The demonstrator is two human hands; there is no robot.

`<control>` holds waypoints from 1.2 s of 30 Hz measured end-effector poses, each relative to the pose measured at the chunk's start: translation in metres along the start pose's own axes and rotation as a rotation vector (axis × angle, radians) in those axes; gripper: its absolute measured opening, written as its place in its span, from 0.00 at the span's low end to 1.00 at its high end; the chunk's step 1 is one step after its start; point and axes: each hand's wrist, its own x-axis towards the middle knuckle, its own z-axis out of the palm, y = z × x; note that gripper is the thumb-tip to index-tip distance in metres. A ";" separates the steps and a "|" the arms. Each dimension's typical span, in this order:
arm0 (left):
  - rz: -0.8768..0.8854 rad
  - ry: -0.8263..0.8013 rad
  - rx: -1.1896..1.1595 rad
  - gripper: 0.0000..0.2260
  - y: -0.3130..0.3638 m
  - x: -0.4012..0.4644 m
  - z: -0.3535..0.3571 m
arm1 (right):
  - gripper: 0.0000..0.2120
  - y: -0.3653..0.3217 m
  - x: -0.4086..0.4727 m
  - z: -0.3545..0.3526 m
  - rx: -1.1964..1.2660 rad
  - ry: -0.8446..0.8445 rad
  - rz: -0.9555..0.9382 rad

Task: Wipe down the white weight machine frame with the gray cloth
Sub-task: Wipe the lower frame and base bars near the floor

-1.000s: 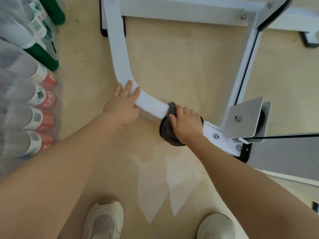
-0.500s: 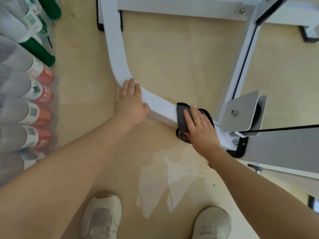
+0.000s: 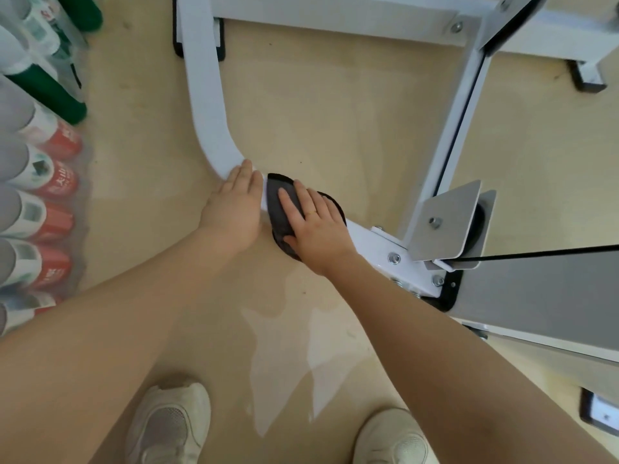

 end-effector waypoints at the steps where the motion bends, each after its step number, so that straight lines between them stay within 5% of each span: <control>1: 0.002 -0.010 0.016 0.29 -0.001 0.000 0.000 | 0.33 0.005 -0.007 0.001 -0.011 0.002 -0.003; 10: 0.042 0.007 0.037 0.30 -0.009 0.001 0.005 | 0.34 0.044 -0.077 0.016 -0.190 0.003 0.224; 21: 0.070 0.075 -0.043 0.29 -0.046 0.006 -0.015 | 0.33 -0.042 0.055 -0.012 0.108 0.057 0.009; 36: 0.001 0.232 -0.093 0.35 -0.091 0.032 -0.031 | 0.40 -0.059 0.163 -0.046 0.622 0.002 0.008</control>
